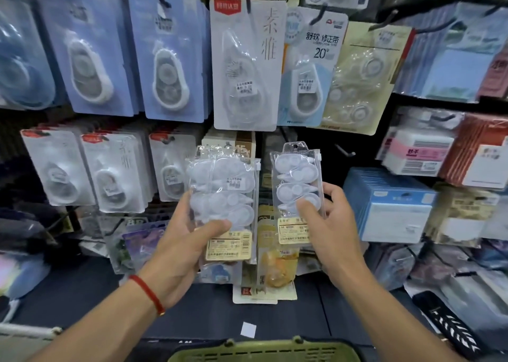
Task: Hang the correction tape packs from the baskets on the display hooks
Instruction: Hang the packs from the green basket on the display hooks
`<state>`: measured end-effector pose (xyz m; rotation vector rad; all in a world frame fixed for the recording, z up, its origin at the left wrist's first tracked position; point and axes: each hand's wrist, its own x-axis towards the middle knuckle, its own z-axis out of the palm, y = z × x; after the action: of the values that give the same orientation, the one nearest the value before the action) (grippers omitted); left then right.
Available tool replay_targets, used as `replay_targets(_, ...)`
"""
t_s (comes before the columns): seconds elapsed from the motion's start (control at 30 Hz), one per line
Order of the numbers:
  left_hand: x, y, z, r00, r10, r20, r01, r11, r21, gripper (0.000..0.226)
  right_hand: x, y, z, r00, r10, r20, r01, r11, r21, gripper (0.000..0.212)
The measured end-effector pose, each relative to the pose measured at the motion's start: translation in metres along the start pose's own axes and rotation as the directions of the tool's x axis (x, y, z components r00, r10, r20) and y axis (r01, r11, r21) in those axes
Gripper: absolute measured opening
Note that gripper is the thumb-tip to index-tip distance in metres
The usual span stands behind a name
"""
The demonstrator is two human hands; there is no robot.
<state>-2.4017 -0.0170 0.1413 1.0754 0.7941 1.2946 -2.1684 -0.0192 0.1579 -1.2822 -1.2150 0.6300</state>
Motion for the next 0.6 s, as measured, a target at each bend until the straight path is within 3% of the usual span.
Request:
replay_targets(0.17,0.000,0.001,0.001,1.000,0.008,-0.019,-0.008,1.000,0.002,0.096,-0.005,0.003,0.004,0.999,-0.016,-0.037,0.015,0.999,-0.029,0.017)
replay_targets(0.3,-0.001,0.001,0.002,1.000,0.024,-0.004,-0.024,1.000,0.009,0.090,0.014,0.011,0.005,1.000,-0.026,-0.011,0.025,0.994,-0.108,0.008)
replay_targets(0.47,-0.003,-0.005,0.004,0.999,0.032,0.028,-0.033,0.998,0.047,0.083,0.039,0.036,-0.005,0.976,0.204,0.081,-0.148,0.885,-0.441,0.058)
replay_targets(0.53,-0.004,-0.009,0.006,0.998,0.045,0.037,-0.047,0.997,0.064,0.074,0.033,0.040,-0.010,0.966,0.236,0.101,-0.159,0.859,-0.487,0.056)
replay_targets(0.6,-0.004,-0.011,0.008,0.997,0.044,0.056,-0.047,0.997,0.055,0.068,0.020,0.041,-0.014,0.959,0.198,0.202,-0.108,0.916,-0.385,0.041)
